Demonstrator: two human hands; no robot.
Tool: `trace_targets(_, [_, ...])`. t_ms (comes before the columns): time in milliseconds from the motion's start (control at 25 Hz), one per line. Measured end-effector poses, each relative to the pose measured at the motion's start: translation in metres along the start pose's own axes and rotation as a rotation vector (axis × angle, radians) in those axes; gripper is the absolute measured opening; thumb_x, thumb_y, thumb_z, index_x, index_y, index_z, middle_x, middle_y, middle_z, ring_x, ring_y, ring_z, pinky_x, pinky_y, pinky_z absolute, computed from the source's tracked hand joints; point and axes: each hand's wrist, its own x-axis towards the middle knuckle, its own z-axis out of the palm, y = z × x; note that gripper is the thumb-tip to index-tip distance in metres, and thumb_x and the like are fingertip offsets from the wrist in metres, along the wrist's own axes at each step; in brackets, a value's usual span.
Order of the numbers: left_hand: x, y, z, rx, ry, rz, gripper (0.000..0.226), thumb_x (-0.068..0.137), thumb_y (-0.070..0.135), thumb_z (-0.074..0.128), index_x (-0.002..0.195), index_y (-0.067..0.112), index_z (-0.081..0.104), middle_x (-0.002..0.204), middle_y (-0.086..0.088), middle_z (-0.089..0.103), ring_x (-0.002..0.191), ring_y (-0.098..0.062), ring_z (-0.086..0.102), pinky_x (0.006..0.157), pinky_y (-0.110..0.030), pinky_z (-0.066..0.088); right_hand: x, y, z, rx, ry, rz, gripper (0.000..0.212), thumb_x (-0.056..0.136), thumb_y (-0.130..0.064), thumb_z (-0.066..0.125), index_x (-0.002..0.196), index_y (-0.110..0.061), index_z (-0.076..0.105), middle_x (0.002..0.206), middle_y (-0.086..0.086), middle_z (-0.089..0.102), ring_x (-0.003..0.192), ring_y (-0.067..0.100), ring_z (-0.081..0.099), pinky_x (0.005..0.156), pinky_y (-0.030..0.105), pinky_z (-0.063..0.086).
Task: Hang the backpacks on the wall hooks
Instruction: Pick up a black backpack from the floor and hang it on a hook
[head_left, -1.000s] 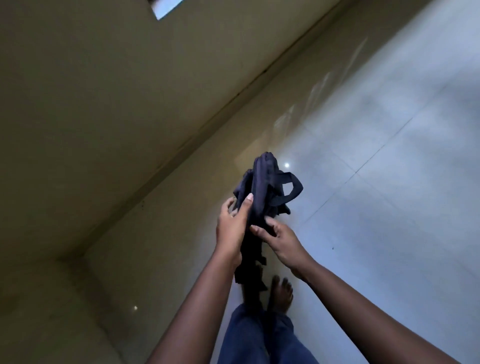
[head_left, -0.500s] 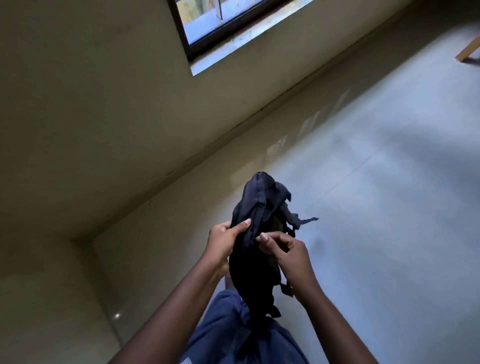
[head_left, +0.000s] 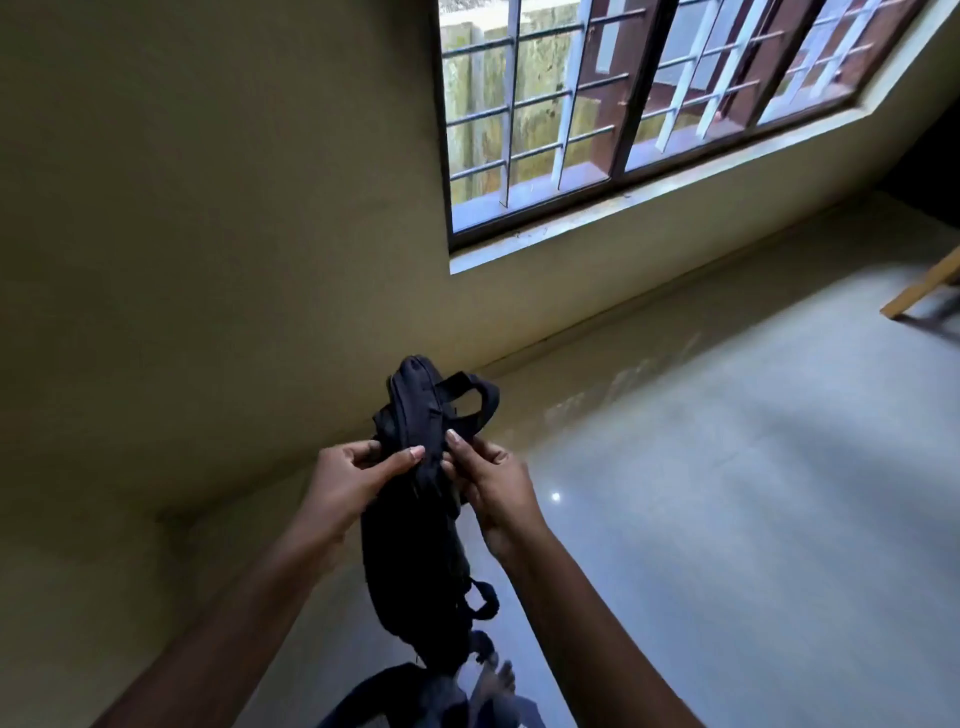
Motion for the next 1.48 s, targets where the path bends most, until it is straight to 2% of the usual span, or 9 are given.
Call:
trace_targets(200, [-0.003, 0.02, -0.044, 0.602, 0.177, 0.326, 0.016, 0.085, 0.029, 0.062, 0.094, 0.022, 0.072, 0.083, 0.008, 0.069, 0.07, 0.011, 0.056, 0.057, -0.004, 0.042, 0.021, -0.016, 0.025, -0.484, 0.002, -0.207, 0.024, 0.085, -0.01, 0.065, 0.102, 0.007, 0.067, 0.073, 0.002, 0.066, 0.062, 0.007, 0.06, 0.058, 0.011, 0.051])
trace_targets(320, [0.001, 0.046, -0.045, 0.541, 0.218, 0.522, 0.018, 0.083, 0.022, 0.064, 0.101, 0.024, 0.069, 0.092, 0.009, 0.069, 0.077, 0.016, 0.058, 0.068, 0.003, 0.044, 0.018, -0.028, 0.04, -0.732, -0.041, -0.371, 0.026, 0.082, -0.013, 0.068, 0.103, 0.002, 0.071, 0.074, 0.002, 0.069, 0.065, 0.009, 0.063, 0.07, 0.023, 0.055])
trace_targets(440, [0.02, 0.082, -0.045, 0.529, 0.097, 0.567, 0.044, 0.081, 0.025, 0.067, 0.124, 0.024, 0.056, 0.118, 0.002, 0.065, 0.108, -0.006, 0.06, 0.097, -0.023, 0.047, 0.005, -0.068, 0.058, -0.926, -0.129, -0.649, 0.02, 0.082, -0.015, 0.069, 0.099, -0.004, 0.074, 0.077, 0.006, 0.068, 0.068, 0.013, 0.061, 0.066, 0.031, 0.051])
trace_targets(560, [0.034, 0.114, -0.043, 0.352, -0.028, 0.565, 0.043, 0.079, 0.027, 0.069, 0.12, 0.027, 0.057, 0.116, 0.002, 0.067, 0.109, -0.008, 0.061, 0.095, -0.028, 0.048, 0.001, -0.119, 0.069, -1.054, -0.162, -0.85, 0.019, 0.08, -0.015, 0.07, 0.097, -0.007, 0.075, 0.079, 0.014, 0.069, 0.067, 0.018, 0.061, 0.064, 0.037, 0.05])
trace_targets(680, [0.047, 0.145, -0.044, 0.202, -0.04, 0.591, 0.02, 0.078, 0.021, 0.069, 0.098, 0.022, 0.068, 0.094, 0.008, 0.072, 0.089, -0.002, 0.065, 0.075, -0.013, 0.049, 0.008, -0.166, 0.082, -1.102, -0.209, -0.948, 0.018, 0.08, -0.01, 0.071, 0.096, -0.003, 0.075, 0.079, 0.014, 0.068, 0.063, 0.012, 0.059, 0.068, 0.038, 0.051])
trace_targets(920, [0.079, 0.21, -0.035, -0.147, 0.007, 0.679, 0.012, 0.075, 0.017, 0.068, 0.08, 0.006, 0.071, 0.06, 0.005, 0.071, 0.056, -0.007, 0.063, 0.053, -0.017, 0.05, 0.035, -0.246, 0.116, -1.088, -0.328, -0.983, 0.019, 0.083, -0.006, 0.065, 0.1, -0.001, 0.071, 0.081, 0.013, 0.066, 0.068, 0.014, 0.057, 0.07, 0.028, 0.048])
trace_targets(1200, [0.121, 0.33, -0.022, -0.253, 0.264, 0.852, 0.008, 0.071, 0.015, 0.075, 0.066, 0.011, 0.069, 0.054, 0.001, 0.07, 0.049, -0.015, 0.064, 0.053, -0.026, 0.055, 0.101, -0.349, 0.177, -0.891, -0.352, -1.025, 0.019, 0.08, -0.004, 0.068, 0.095, 0.006, 0.071, 0.052, -0.014, 0.064, 0.046, -0.006, 0.057, 0.051, 0.008, 0.049])
trace_targets(1360, [0.14, 0.376, -0.026, -0.189, 0.435, 0.976, 0.009, 0.073, 0.016, 0.073, 0.065, 0.016, 0.069, 0.052, 0.007, 0.069, 0.047, -0.006, 0.063, 0.049, -0.021, 0.053, 0.126, -0.387, 0.216, -0.88, -0.415, -1.156, 0.02, 0.08, -0.007, 0.069, 0.098, 0.0, 0.073, 0.068, -0.006, 0.068, 0.05, -0.01, 0.059, 0.053, 0.006, 0.048])
trace_targets(1480, [0.154, 0.419, -0.033, -0.219, 0.554, 1.029, 0.008, 0.076, 0.019, 0.07, 0.068, 0.02, 0.071, 0.055, 0.006, 0.07, 0.055, -0.011, 0.065, 0.061, -0.028, 0.054, 0.145, -0.432, 0.256, -0.817, -0.464, -1.266, 0.022, 0.079, -0.007, 0.071, 0.1, -0.001, 0.072, 0.077, 0.004, 0.071, 0.048, -0.012, 0.058, 0.052, 0.003, 0.046])
